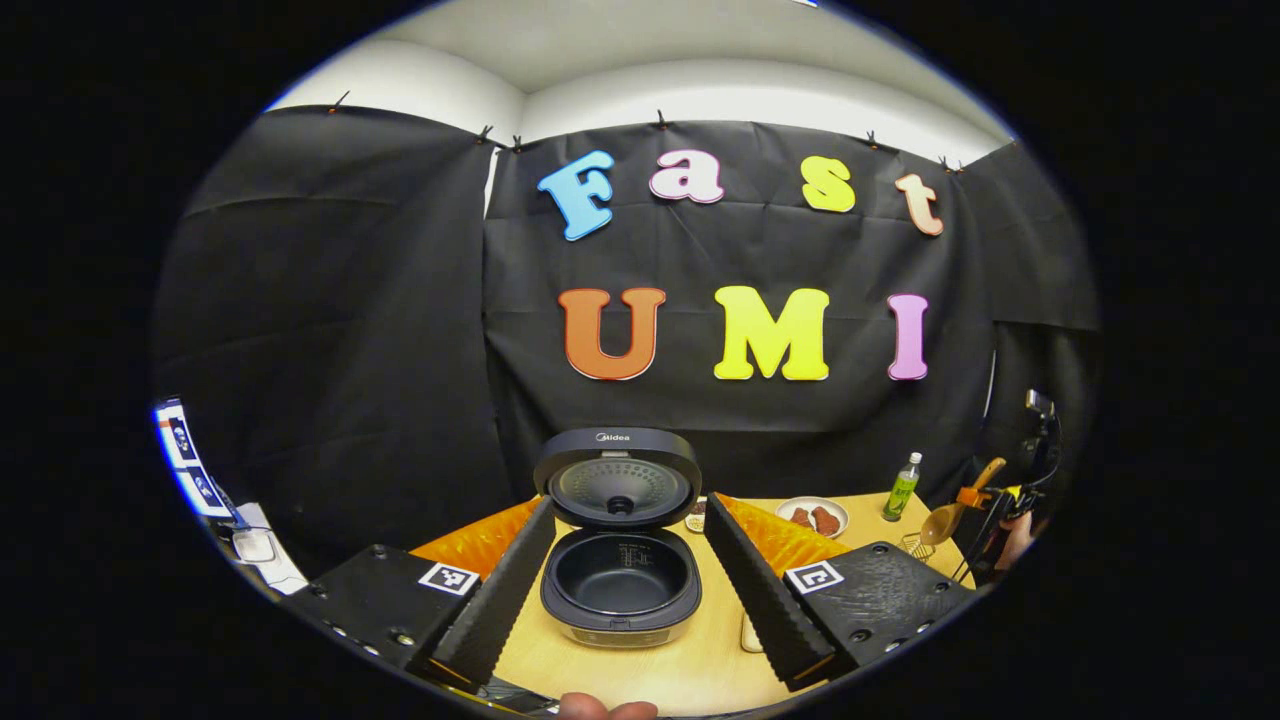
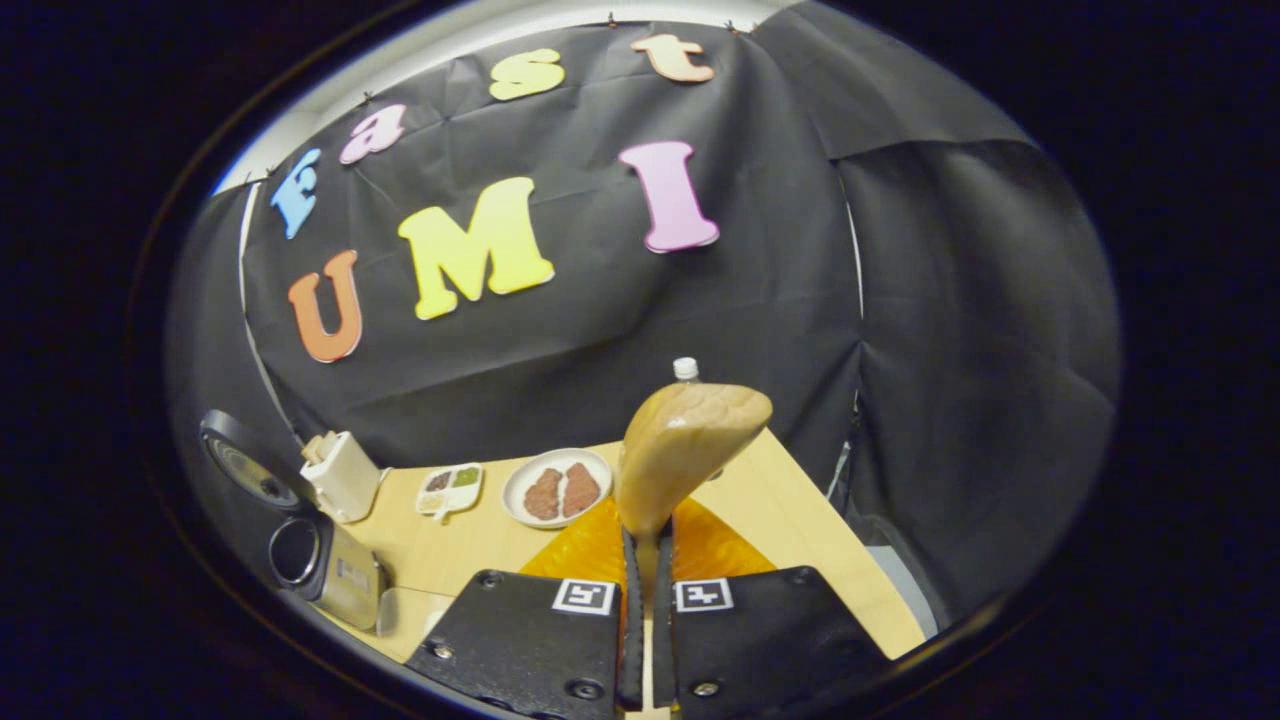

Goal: Close the left gripper, press the button to open the rice cooker; take a wooden spoon from the chopstick holder with the right hand, scoop a spoonful of rice and pour it into the rice cooker, then put the wooden spoon back into the chopstick holder.

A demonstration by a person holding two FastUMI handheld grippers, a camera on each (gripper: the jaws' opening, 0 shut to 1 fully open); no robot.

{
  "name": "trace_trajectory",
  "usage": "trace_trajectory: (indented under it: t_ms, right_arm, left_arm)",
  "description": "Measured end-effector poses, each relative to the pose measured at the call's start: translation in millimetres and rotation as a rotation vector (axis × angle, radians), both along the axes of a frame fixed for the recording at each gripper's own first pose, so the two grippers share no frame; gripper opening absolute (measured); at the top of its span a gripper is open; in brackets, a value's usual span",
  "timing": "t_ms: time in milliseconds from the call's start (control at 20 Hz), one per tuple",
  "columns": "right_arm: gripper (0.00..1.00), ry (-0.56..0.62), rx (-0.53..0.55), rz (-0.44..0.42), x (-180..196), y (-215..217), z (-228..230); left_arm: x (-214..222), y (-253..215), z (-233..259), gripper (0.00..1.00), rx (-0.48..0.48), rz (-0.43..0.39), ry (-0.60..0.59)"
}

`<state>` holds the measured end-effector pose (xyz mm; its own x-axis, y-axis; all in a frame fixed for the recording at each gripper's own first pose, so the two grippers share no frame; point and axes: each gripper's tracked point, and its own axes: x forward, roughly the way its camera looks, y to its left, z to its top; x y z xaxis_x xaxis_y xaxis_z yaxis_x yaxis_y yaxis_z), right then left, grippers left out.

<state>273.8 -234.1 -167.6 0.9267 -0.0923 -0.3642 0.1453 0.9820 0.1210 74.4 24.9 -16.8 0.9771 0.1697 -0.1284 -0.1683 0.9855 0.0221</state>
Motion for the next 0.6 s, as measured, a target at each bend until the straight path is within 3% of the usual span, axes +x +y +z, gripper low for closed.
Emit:
trace_trajectory:
  t_ms: [150,300,600]
  right_arm:
    - [0.09,0.01,-0.023,0.063,-25,61,16]
    - [0.09,0.041,-0.076,0.116,-38,112,3]
    - [0.09,0.128,-0.255,0.18,-42,170,-57]
  left_arm:
    - [0,5,-3,0.96,-0.005,-0.072,-0.013]
    - [-2,23,-7,0.96,-0.001,-0.101,-0.02]
    - [-11,70,-17,0.96,-0.036,-0.076,-0.008]
